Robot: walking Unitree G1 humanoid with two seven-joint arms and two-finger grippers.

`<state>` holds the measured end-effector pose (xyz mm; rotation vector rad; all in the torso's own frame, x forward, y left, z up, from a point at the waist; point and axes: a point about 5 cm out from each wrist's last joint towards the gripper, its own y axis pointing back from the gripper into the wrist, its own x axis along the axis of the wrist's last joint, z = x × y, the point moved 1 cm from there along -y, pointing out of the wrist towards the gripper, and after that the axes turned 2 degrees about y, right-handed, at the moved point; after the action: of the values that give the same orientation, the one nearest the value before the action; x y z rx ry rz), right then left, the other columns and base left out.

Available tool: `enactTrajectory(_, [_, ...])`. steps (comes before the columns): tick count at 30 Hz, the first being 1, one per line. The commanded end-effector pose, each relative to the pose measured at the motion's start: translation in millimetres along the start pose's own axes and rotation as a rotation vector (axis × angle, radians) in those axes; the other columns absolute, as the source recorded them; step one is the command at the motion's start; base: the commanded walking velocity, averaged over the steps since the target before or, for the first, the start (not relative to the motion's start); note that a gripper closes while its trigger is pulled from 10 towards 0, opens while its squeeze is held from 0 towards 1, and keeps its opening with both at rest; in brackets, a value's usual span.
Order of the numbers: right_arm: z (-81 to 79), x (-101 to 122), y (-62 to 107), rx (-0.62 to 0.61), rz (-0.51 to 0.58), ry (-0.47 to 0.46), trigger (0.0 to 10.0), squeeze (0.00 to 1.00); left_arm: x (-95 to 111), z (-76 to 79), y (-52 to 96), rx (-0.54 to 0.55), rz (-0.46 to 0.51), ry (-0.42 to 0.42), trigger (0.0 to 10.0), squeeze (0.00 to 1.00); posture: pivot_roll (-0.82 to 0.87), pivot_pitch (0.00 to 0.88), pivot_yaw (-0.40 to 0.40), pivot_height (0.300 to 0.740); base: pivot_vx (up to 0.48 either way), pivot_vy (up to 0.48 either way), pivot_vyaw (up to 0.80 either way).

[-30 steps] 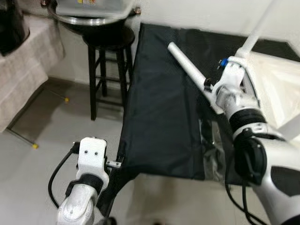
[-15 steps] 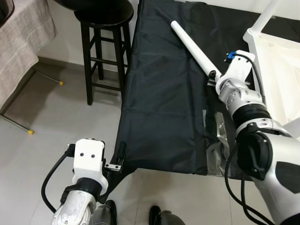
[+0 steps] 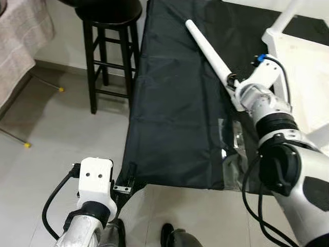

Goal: Building children table

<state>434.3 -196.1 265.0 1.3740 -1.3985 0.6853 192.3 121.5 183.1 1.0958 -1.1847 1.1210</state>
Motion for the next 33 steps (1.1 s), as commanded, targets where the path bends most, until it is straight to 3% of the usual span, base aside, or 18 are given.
enactTrajectory(1, [-5.2,-82,0.6,0.038,-0.349,0.030,10.0,0.00,-4,0.8,2.1,0.001,-0.031,0.017,10.0,0.00,0.10,0.406,-0.126,0.740,0.000,0.000,0.00])
enactTrajectory(11, [-42.2,-86,11.1,0.242,-0.428,0.186,10.0,0.00,-4,1.1,-0.1,0.005,-0.035,0.015,10.0,0.00,0.09,0.397,-0.128,0.740,0.000,0.000,0.00])
enactTrajectory(18, [-43.0,-88,13.0,0.252,-0.458,0.217,10.0,0.00,-5,1.7,-0.9,0.013,-0.035,0.013,10.0,0.00,0.08,0.385,-0.134,0.740,0.000,0.000,0.00])
enactTrajectory(28, [-54.5,-76,14.1,0.260,-0.416,0.113,10.0,0.00,-6,2.0,-1.3,0.015,-0.038,0.019,10.0,0.00,0.09,0.377,-0.134,0.740,0.000,0.000,0.00])
enactTrajectory(33, [-55.0,-66,12.4,0.197,-0.363,0.087,10.0,0.00,-7,1.7,-1.8,0.013,-0.042,0.022,10.0,0.00,0.09,0.377,-0.134,0.740,0.000,0.000,0.00])
